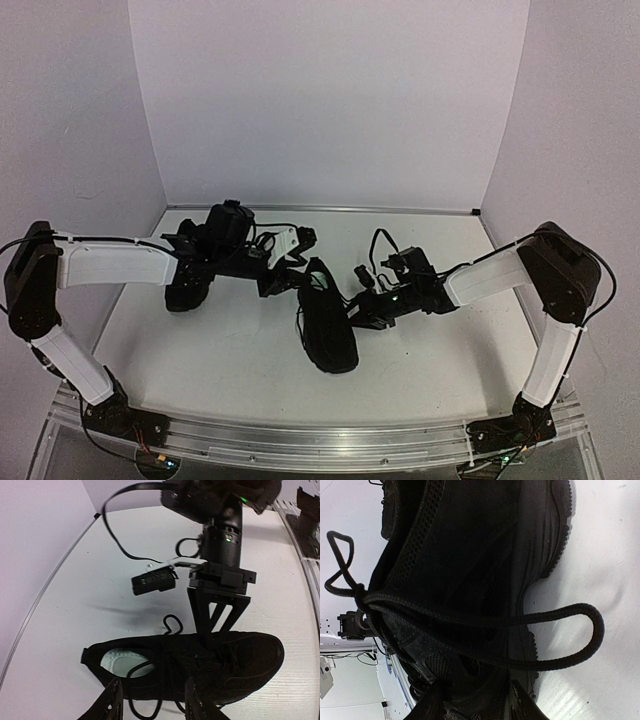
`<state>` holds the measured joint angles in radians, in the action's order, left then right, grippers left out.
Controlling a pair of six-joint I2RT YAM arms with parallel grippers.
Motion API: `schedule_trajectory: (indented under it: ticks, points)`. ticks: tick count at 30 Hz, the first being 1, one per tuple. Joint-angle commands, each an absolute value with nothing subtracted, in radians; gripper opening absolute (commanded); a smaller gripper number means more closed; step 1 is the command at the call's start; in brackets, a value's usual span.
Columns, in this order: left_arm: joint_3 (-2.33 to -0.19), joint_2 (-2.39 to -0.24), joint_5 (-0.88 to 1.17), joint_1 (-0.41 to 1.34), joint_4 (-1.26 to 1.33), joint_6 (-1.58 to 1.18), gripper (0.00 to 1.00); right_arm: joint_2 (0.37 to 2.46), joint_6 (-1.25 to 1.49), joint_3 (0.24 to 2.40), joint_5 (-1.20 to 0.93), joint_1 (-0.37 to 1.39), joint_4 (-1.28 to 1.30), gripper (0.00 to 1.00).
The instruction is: Tie the shoes
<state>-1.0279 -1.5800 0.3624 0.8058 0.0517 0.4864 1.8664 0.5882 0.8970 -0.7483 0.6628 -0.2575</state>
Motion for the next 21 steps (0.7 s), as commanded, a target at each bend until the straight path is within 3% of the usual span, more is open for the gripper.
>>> schedule_trajectory:
  ticks: [1,13,19,21]
  points:
    - [-1.112,-1.645,0.312,0.844,-0.035,0.590,0.39,1.888,0.592,0.913,-0.718,0.675,-0.229,0.41]
    - [-1.200,-1.752,0.226,0.856,-0.068,0.614,0.29,1.890,0.591,0.910,-0.716,0.675,-0.229,0.41]
    - [-1.188,-1.734,0.215,0.855,-0.061,0.611,0.02,1.892,0.593,0.910,-0.714,0.676,-0.230,0.41]
    - [-1.179,-1.721,0.198,0.854,-0.051,0.606,0.00,1.892,0.594,0.910,-0.713,0.675,-0.230,0.41]
